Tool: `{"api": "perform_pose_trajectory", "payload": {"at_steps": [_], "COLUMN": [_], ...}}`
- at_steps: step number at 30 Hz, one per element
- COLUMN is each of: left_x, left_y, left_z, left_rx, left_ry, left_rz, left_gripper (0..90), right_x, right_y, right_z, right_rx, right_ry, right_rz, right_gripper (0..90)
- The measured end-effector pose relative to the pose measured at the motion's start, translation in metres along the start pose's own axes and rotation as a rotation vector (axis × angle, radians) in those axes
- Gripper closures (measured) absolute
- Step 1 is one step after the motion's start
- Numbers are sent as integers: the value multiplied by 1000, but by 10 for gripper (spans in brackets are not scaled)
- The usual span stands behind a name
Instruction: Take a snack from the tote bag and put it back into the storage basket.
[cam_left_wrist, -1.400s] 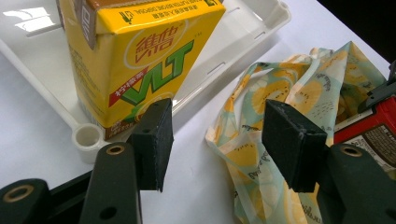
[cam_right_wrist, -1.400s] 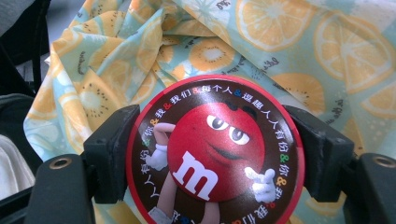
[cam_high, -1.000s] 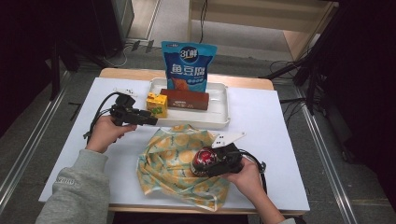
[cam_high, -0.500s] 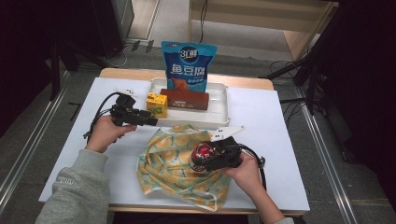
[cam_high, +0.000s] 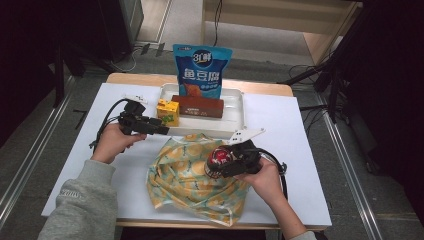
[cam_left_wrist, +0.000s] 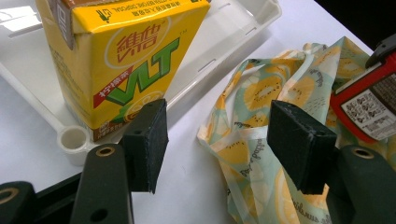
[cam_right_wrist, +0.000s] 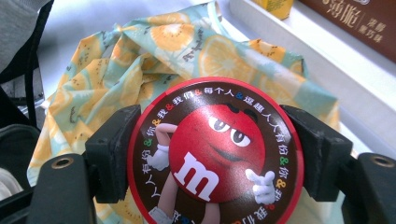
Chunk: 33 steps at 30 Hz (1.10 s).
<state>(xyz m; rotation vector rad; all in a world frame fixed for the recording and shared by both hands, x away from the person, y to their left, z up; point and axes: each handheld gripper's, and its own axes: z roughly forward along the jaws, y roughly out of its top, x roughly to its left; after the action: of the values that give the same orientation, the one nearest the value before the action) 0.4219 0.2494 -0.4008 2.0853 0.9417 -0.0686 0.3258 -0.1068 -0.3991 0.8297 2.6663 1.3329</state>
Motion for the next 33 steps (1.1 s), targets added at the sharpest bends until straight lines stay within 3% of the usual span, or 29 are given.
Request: {"api": "perform_pose_trajectory", "payload": {"at_steps": [16, 33], "left_x": [0, 0], "left_y": [0, 0], "left_z": [-2, -3], "left_rx": [-4, -10], "left_ry": [-4, -5], "left_rz": [3, 9], "left_gripper": [385, 384], "right_x": [-12, -23], "right_y": [15, 37], "right_z": [-5, -18], "right_rx": [0, -36], "right_ry": [-20, -39], "right_rz": [35, 26], "right_gripper": [259, 260]}}
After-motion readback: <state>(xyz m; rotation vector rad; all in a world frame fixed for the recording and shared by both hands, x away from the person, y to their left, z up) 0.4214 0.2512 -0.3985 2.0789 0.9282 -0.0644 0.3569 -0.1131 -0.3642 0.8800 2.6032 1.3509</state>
